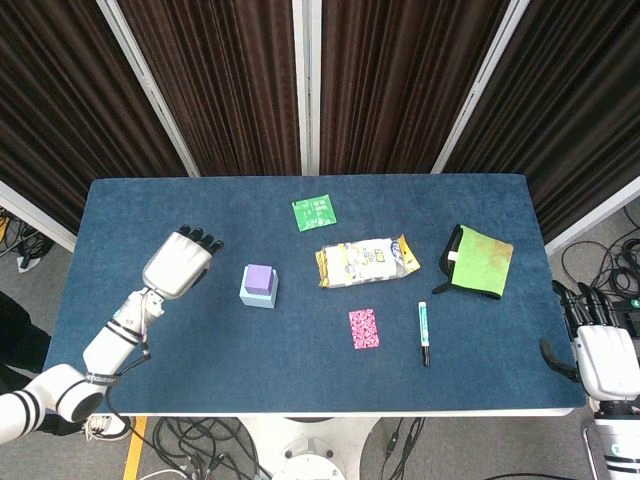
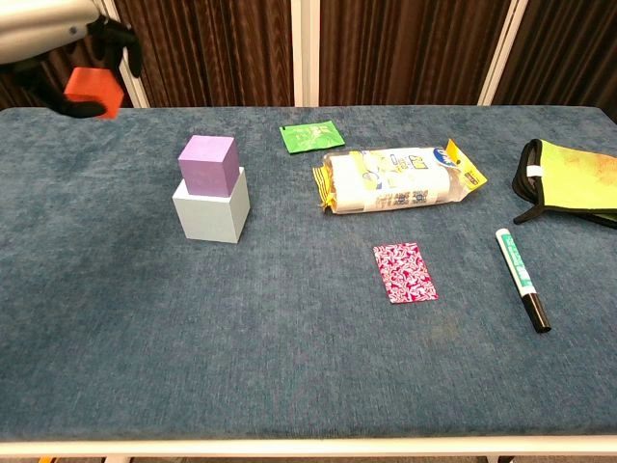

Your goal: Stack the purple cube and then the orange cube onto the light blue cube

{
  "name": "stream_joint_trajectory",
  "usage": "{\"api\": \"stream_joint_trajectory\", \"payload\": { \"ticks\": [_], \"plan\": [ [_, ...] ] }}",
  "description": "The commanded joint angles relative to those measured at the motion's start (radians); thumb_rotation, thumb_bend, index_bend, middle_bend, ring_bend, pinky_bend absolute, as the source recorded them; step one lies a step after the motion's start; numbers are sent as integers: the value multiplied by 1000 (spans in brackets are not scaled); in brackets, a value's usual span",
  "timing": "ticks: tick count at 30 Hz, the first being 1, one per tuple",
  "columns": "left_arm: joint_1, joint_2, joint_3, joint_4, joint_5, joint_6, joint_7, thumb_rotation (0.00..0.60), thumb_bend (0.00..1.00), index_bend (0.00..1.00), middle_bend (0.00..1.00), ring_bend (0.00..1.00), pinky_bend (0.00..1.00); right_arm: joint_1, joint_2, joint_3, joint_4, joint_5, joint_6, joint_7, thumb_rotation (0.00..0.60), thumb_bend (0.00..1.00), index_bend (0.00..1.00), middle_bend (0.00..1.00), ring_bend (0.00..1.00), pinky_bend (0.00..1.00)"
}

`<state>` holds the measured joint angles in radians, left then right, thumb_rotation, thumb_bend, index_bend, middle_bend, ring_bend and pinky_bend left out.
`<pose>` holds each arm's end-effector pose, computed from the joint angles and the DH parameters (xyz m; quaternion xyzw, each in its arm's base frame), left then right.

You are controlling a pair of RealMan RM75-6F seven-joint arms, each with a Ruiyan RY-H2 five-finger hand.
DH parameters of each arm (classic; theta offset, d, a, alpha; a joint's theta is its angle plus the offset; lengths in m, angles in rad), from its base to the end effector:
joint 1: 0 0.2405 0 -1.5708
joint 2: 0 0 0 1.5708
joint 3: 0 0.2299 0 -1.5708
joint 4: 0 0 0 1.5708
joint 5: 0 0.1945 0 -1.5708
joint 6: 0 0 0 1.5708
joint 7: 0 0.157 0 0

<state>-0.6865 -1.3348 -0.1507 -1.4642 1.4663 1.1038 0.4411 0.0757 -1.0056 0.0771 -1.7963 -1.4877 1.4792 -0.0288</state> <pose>-0.1358 0.3404 0.0726 -0.7828 -0.1278 -0.3601 0.4911 -0.2555 -0.1911 0.1817 0.5818 -0.3981 0.4054 0.5820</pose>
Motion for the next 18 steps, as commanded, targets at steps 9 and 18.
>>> {"api": "stream_joint_trajectory", "payload": {
  "ticks": [9,18],
  "plan": [
    [-73,-54,-50,-97,-134,-107,31,600,332,454,645,439,497,6,-15,-10,-1,-26,-2,-38,600,273,20,161,0,0],
    [-117,-55,-77,-123,-243,-159,65,600,331,454,645,439,496,4,-20,-8,0,-32,9,-43,600,275,20,162,0,0]
  ]
}}
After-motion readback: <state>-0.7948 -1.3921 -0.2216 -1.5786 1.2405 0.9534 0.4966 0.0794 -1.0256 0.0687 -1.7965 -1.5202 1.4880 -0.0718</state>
